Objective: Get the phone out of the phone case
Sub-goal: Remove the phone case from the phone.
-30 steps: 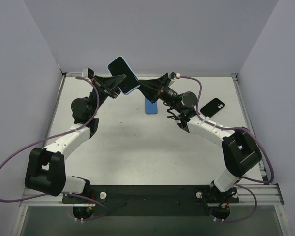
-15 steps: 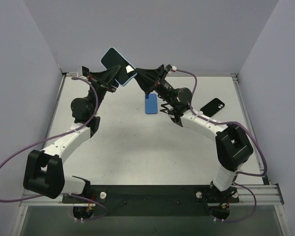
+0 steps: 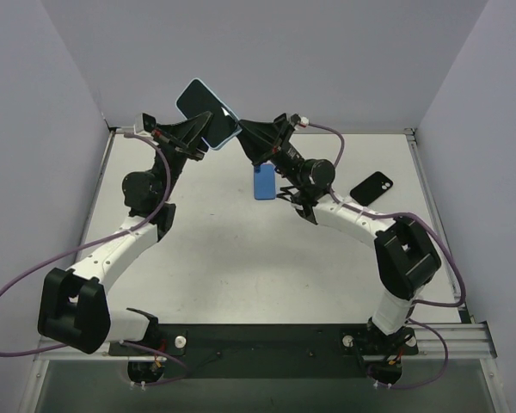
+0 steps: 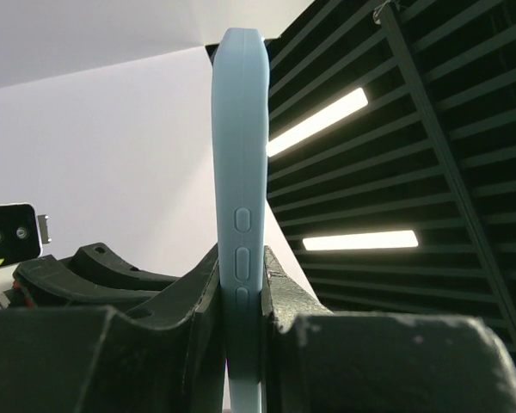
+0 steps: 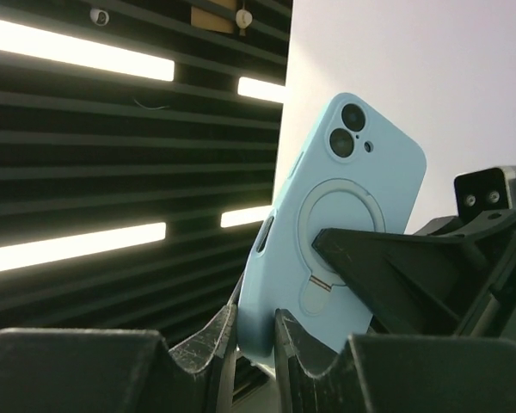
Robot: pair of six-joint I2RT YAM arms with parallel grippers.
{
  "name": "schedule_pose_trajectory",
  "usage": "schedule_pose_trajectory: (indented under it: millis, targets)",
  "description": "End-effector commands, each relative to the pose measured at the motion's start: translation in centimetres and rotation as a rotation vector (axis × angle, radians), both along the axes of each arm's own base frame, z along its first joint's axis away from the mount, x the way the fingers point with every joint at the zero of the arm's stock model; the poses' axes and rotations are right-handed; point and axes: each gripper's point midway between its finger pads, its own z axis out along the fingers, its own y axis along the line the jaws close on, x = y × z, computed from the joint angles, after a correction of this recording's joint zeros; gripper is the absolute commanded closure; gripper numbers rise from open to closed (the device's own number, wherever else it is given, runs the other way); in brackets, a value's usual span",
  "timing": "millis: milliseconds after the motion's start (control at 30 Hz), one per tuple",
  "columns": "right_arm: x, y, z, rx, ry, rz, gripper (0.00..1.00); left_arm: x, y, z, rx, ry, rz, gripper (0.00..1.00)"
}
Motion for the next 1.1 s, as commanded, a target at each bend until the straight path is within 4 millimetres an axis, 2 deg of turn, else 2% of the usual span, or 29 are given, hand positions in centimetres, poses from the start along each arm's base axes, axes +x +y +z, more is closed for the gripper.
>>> schedule_pose_trajectory:
  millis: [0,33,67,100,167,200,333,500,567,633,900,1067]
  targets:
    - [-1.8,4.4,-9.7,-0.425,0.017,0.081,1.0,-19.2,3.3,10.3,-0.196,-0.702,-0.201,1.0]
    - [-2.0,4.5,-11.1,-0.52,0.0,0.064,1.0,-19.2,3.3,10.2,-0.196,-0.697,-0.201,1.0]
    - [-1.4,4.7,-15.1,-0.722,0.035,0.036,1.0,-19.2,3.3,10.1,-0.196,-0.694,-0.199,1.0]
    - [-1.8,4.1,-15.1,-0.794,0.009,0.004,1.0,-19.1,3.3,10.0,-0.195,-0.69,-0.201,1.0]
    - [-1.5,3.0,-17.9,-0.976,0.073,-0.017,1.0,-19.1,3.2,9.8,-0.191,-0.687,-0.199,1.0]
    - [-1.6,2.6,-18.4,-1.02,0.037,-0.036,1.0,-19.3,3.1,9.9,-0.187,-0.691,-0.203,1.0]
    - [-1.1,1.4,-20.3,-1.102,0.068,-0.037,1.0,-19.4,2.6,9.9,-0.153,-0.693,-0.205,1.0]
    - [-1.5,1.7,-19.5,-1.134,-0.006,0.004,1.0,-19.2,1.2,9.3,-0.092,-0.674,-0.229,1.0]
    - [-1.5,2.0,-19.1,-1.126,-0.026,0.015,0.83,-18.8,0.5,8.9,-0.064,-0.649,-0.237,1.0]
    - [-1.6,2.4,-18.3,-1.105,-0.049,0.036,0.74,-18.5,-0.3,8.4,-0.038,-0.637,-0.25,1.0]
    - [-2.3,5.0,-16.8,-1.014,-0.102,0.13,0.75,-17.8,-3.0,6.5,0.025,-0.595,-0.313,1.0]
    - [-2.6,6.6,-15.3,-0.913,-0.14,0.181,0.83,-17.3,-4.9,5.1,0.084,-0.57,-0.353,1.0]
